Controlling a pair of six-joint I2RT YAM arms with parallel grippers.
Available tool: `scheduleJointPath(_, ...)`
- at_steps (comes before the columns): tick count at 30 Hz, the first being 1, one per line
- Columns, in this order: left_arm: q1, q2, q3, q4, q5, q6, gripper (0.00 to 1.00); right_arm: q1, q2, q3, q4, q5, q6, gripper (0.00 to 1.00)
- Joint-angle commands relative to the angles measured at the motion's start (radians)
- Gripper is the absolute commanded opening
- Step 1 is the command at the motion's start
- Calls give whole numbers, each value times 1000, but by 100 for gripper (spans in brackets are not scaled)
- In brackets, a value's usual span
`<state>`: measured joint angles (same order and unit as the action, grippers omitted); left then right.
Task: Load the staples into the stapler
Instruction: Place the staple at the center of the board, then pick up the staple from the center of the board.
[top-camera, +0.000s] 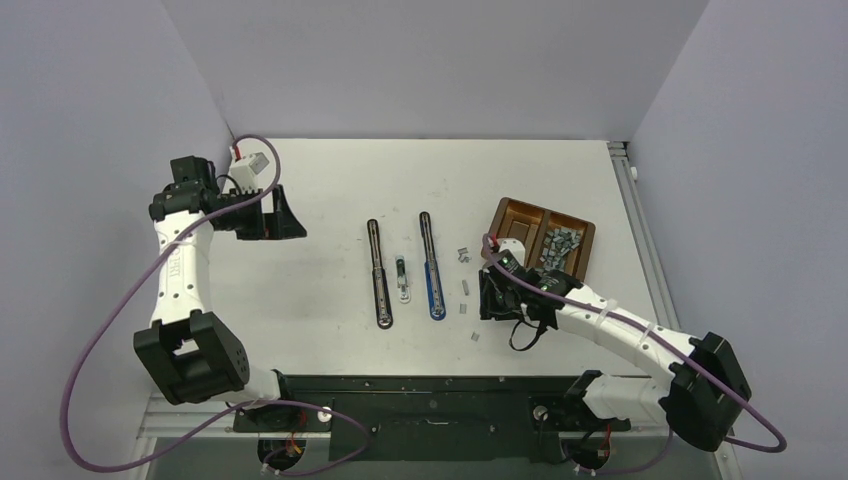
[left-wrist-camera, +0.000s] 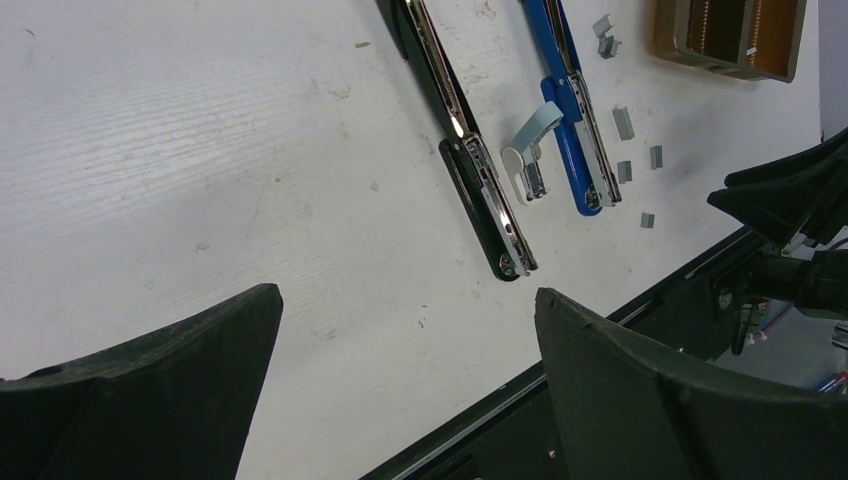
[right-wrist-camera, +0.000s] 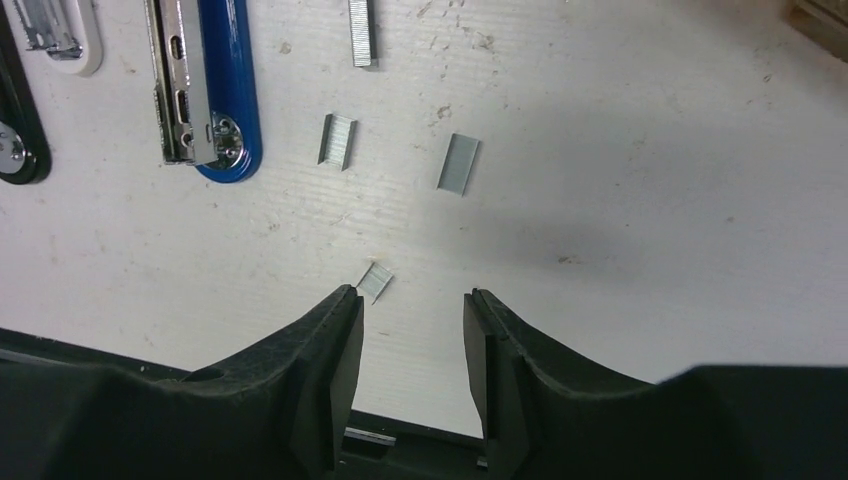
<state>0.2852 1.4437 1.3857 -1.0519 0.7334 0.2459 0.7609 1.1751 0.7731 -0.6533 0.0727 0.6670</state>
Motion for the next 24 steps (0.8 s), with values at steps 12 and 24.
scheduleJointPath(12,65,-70,46,44,54,34,96,5,184,-6,392,133,-75,42)
scheduleJointPath(24,63,-17,33,-10,123,67,96,-37,381,100,461,95,-55,31)
